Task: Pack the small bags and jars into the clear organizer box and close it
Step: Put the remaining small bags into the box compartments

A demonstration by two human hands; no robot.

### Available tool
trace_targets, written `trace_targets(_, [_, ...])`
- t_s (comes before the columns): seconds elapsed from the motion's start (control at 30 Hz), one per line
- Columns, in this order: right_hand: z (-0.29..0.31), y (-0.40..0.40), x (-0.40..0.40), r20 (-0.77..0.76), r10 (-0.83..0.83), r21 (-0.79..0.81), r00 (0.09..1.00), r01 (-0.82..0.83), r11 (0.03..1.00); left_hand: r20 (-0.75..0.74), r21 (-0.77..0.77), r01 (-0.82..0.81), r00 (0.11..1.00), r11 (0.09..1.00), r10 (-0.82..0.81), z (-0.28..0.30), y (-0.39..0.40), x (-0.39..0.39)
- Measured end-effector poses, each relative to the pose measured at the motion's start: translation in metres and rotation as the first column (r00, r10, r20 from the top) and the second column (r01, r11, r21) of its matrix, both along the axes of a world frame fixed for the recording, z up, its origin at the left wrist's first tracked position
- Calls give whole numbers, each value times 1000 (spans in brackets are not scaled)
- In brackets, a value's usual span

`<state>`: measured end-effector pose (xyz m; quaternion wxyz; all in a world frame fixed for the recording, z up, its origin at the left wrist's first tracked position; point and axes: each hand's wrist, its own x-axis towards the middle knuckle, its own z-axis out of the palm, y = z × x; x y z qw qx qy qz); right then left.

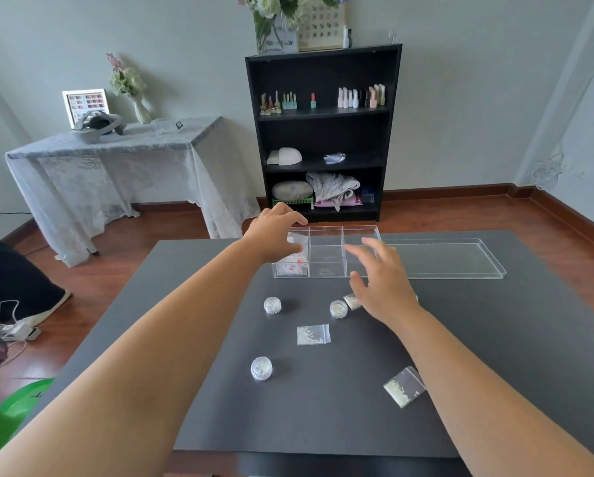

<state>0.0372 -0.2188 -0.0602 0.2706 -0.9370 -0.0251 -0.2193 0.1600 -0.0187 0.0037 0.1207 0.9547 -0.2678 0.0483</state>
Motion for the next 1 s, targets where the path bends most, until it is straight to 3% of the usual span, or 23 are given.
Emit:
trace_targets(0.13, [8,-20,-11,77,-31,27,997,29,999,142,-144,115,985,983,-95,6,3,-36])
trace_targets(0.2, [7,-27,-17,33,6,0,999,-6,1000,123,-192,226,971,955,-205,5,4,-60])
trace_targets(0.33, [4,-27,-20,-200,31,-164,979,-64,984,-121,-61,300,945,952,-305,-2,7,-96])
trace_targets(0.43, [4,-23,-18,-343,-45,-328,938,-74,942,-326,65,276,914,959,-241,-15,8,-104])
trace_targets(0.53, [4,-20,-15,-420,-80,-375,904,-92,923,-391,85,226,903,970,-176,-23,10,-105])
trace_targets(0.83, [17,-17,-14,-452,-65,-244,889,-53,968,-551,10,185,821,983,-149,-29,7,-107])
trace_targets(1.0, [19,-17,-21,-405,-13,-179,914,-66,982,-568,-168,122,799,978,-197,-28,11,-104])
